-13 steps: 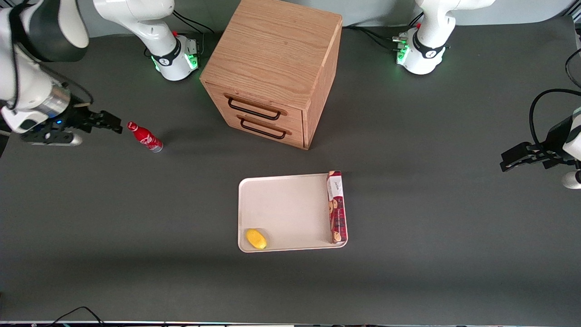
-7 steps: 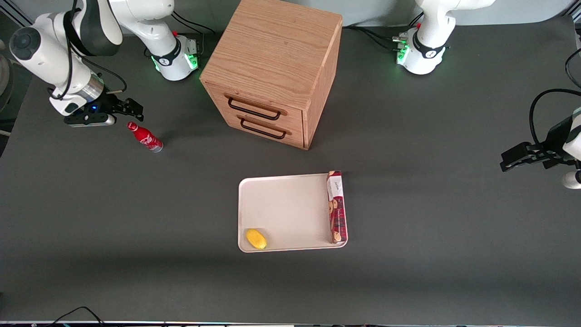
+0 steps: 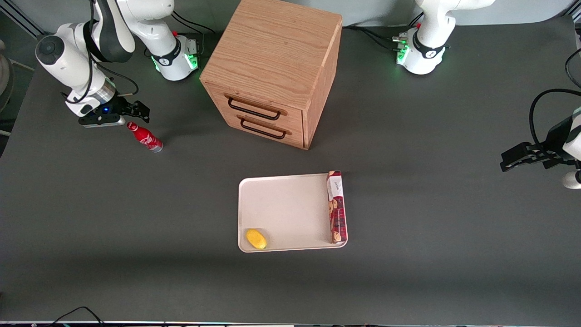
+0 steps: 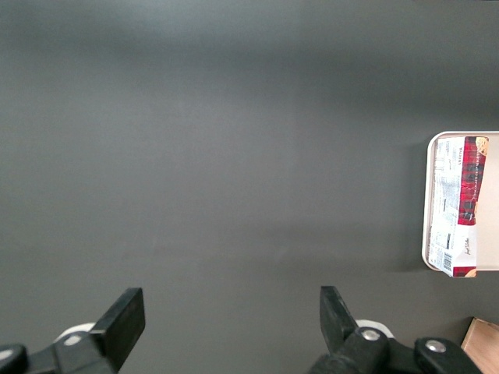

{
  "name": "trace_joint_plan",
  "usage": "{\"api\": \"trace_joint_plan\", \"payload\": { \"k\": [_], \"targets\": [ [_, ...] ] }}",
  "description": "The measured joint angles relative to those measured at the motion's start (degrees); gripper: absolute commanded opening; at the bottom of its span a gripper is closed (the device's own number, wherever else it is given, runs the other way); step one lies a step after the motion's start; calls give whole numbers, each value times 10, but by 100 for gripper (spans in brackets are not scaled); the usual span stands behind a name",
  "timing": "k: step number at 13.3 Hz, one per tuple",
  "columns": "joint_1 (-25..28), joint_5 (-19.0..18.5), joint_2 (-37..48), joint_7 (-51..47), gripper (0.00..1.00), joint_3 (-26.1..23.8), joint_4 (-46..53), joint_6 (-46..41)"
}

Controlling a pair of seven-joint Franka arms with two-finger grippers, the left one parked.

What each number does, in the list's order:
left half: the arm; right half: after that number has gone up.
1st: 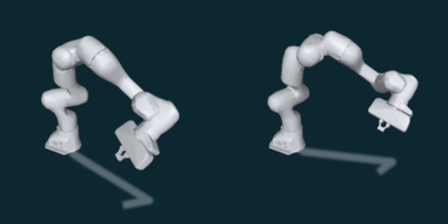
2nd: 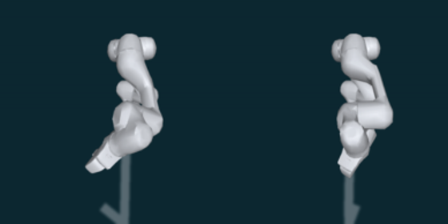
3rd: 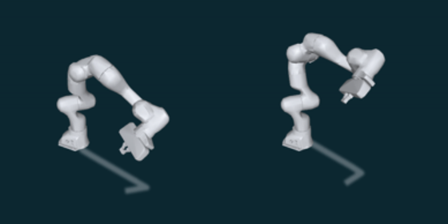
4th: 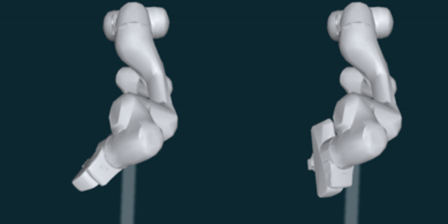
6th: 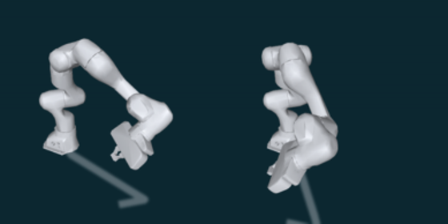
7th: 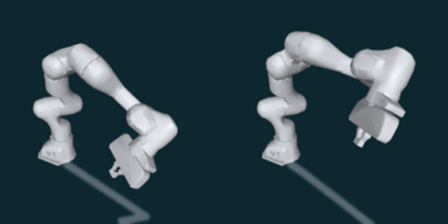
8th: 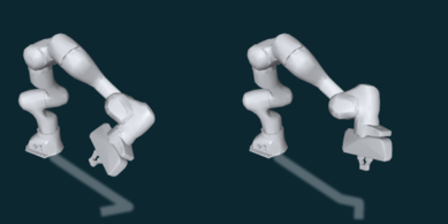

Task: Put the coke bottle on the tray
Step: 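Close the right gripper around the bottle's body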

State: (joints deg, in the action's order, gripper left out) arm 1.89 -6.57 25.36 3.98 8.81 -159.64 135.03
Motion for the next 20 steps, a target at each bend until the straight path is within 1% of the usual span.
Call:
{"api": "trace_joint_plan", "payload": {
  "k": [1, 4, 8, 13, 15, 18, 20],
  "targets": [
    [0, -14, 0, 0, 100, 12, 0, 0],
    [0, -22, -7, 5, 100, 35, -1, 21],
    [0, -22, -40, 5, 100, 35, -1, 66],
    [0, -22, -58, 5, 100, 43, -1, 71],
    [0, -20, -60, 5, 100, 43, -1, 71],
    [2, -2, -60, 4, 100, 43, -1, 71],
    [6, 2, -61, 4, 100, 43, -2, 71]
  ]
}}
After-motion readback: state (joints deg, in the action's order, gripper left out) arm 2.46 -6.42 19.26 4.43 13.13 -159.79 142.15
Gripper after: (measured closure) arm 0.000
